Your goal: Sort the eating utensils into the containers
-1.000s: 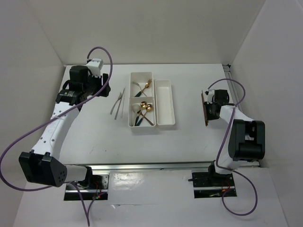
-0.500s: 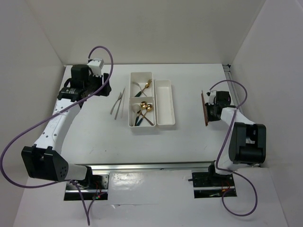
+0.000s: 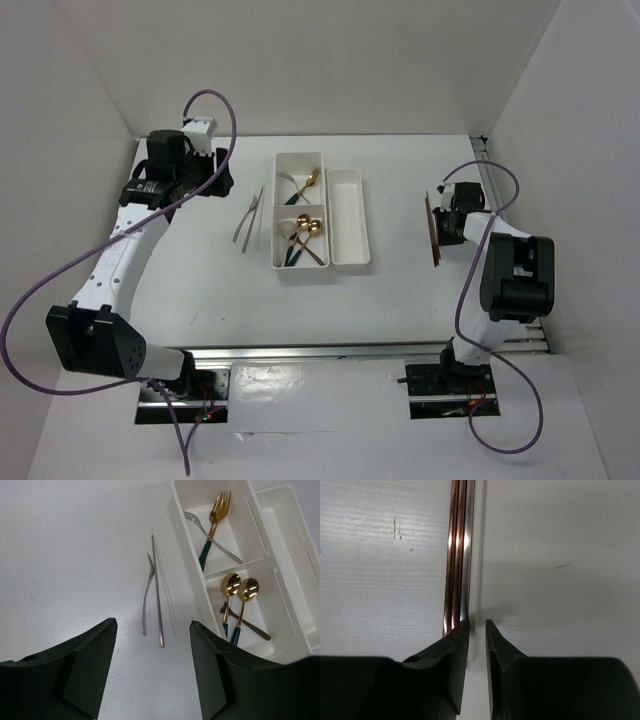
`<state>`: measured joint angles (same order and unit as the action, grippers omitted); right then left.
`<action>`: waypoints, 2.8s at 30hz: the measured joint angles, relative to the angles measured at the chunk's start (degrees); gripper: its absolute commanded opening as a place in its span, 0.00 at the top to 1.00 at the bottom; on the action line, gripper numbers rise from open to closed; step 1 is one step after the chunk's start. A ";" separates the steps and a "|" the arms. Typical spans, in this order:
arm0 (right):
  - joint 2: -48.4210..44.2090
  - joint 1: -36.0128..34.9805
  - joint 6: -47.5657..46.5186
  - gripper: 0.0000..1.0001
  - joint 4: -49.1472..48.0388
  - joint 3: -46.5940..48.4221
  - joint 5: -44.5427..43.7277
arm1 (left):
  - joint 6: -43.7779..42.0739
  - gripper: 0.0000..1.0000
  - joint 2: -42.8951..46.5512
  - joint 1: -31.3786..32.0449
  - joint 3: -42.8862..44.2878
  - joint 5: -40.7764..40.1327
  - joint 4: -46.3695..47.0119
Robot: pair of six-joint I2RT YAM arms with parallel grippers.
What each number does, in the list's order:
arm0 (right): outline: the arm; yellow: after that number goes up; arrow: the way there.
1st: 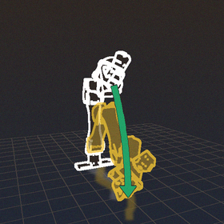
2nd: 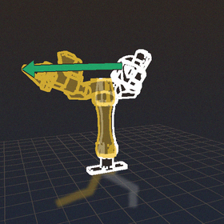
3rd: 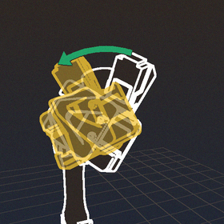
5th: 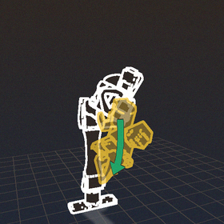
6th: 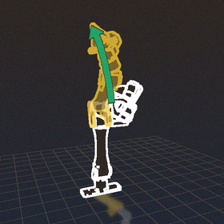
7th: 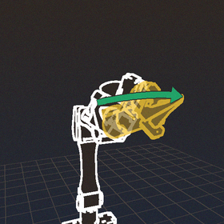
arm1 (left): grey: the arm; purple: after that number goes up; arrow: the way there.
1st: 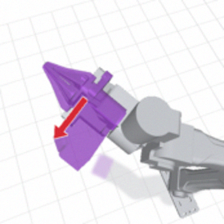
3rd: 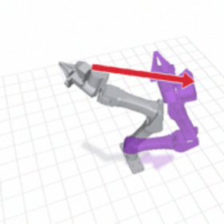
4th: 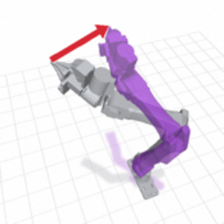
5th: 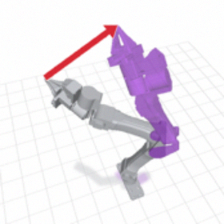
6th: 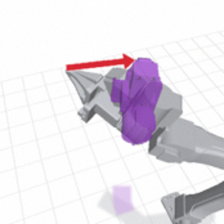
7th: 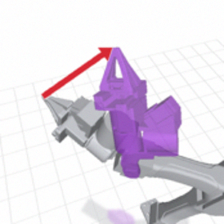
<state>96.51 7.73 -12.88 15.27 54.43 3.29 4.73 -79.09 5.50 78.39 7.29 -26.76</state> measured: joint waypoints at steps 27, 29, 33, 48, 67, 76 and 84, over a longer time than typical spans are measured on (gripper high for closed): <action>9.33 3.04 -1.77 0.91 -2.36 8.52 5.38 | 0.04 0.27 -3.04 -0.55 3.74 0.28 -0.70; 9.81 3.04 -2.12 1.00 -2.34 9.09 5.81 | 0.04 0.25 -3.04 -0.55 3.76 0.24 -0.70; 10.01 3.32 -3.28 1.00 -2.36 9.22 5.84 | 0.04 0.25 -3.04 -0.74 3.76 0.22 -0.72; 3.56 3.23 -1.29 1.00 4.55 12.11 6.23 | 1.40 0.25 -0.81 -0.98 -1.03 -0.66 0.87; 4.26 -28.65 31.34 1.00 5.09 28.94 15.67 | 0.22 0.00 8.61 -0.98 -4.66 -14.95 1.38; 9.94 -27.50 39.08 1.00 7.19 28.35 13.70 | -0.07 0.00 11.85 -1.29 -6.38 -17.64 0.94; 10.93 -27.30 41.77 0.74 8.11 26.80 13.31 | 0.07 0.00 10.97 -1.62 -7.48 -16.20 -0.90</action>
<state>107.44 -19.57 28.88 23.38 81.23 16.60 4.80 -68.12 3.88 70.91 -8.91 -27.66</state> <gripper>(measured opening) 0.125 1.000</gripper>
